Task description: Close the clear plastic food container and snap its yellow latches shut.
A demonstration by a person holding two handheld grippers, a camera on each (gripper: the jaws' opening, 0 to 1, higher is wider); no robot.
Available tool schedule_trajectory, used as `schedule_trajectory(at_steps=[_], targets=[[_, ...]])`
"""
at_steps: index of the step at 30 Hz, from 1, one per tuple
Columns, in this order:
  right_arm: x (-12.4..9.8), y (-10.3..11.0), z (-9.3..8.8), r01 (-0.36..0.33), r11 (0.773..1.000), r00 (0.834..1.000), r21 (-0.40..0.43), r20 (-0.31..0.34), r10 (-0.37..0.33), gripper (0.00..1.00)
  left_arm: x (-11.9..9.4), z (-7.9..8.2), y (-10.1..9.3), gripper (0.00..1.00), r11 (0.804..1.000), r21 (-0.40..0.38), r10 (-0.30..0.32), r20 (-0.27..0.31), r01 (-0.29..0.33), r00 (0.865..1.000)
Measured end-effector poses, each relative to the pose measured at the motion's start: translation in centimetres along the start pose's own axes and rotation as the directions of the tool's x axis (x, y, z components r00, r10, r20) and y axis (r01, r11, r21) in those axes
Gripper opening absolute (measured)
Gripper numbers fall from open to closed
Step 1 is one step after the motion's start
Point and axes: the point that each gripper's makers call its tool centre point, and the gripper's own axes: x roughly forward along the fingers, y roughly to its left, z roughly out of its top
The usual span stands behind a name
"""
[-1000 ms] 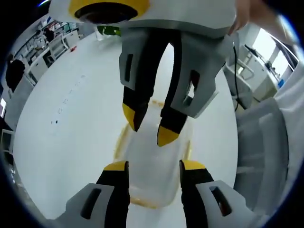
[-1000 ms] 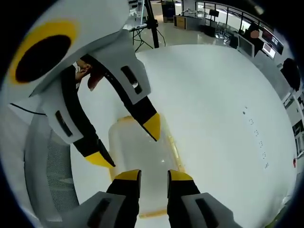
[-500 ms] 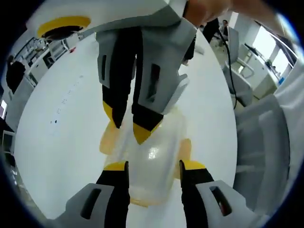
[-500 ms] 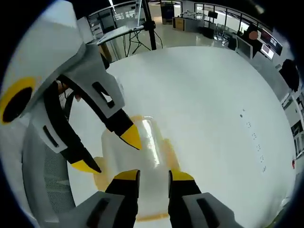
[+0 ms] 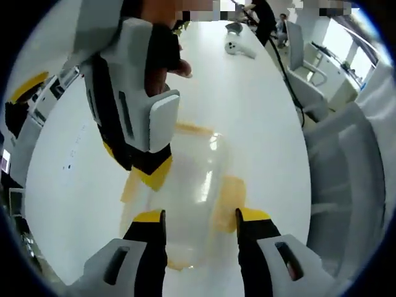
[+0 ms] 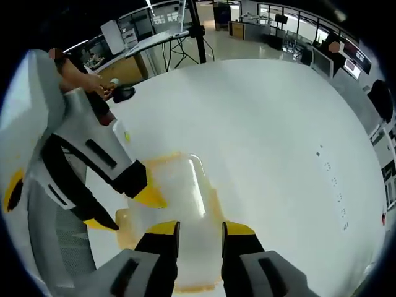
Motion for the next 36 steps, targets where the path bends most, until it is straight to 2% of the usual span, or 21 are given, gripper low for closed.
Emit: schedule_trajectory(at_steps=[7,11,15,20,27,36], targets=[[0.5,0.0,0.0,-0.009,1.000,1.000,-0.021,-0.017,0.009,0.26,0.2,-0.1,-0.1,0.44,0.998,0.045,0.042,-0.016,-0.042,0.999],[0.6,0.0,0.1,-0.019,1.000,1.000,-0.023,-0.013,0.018,0.26,0.3,0.1,-0.1,0.44,0.997,0.037,0.061,0.010,-0.062,0.998],[0.7,-0.1,0.2,-0.028,0.999,1.000,-0.029,-0.014,0.028,0.26,0.6,0.1,0.0,0.44,0.993,0.077,0.088,0.009,-0.088,0.996],[0.8,-0.1,0.2,-0.045,0.998,0.999,-0.031,-0.017,0.045,0.25,0.5,0.1,0.6,0.38,0.990,0.081,0.114,0.024,-0.116,0.993],[1.0,0.1,0.2,-0.047,0.997,0.998,-0.056,-0.053,0.044,0.25,0.6,0.2,0.6,0.38,0.991,0.059,0.120,0.065,-0.124,0.991],[1.1,0.1,0.2,-0.078,0.994,0.993,-0.075,-0.089,0.072,0.23,0.7,0.2,0.8,0.36,0.988,0.044,0.144,0.057,-0.147,0.988]])
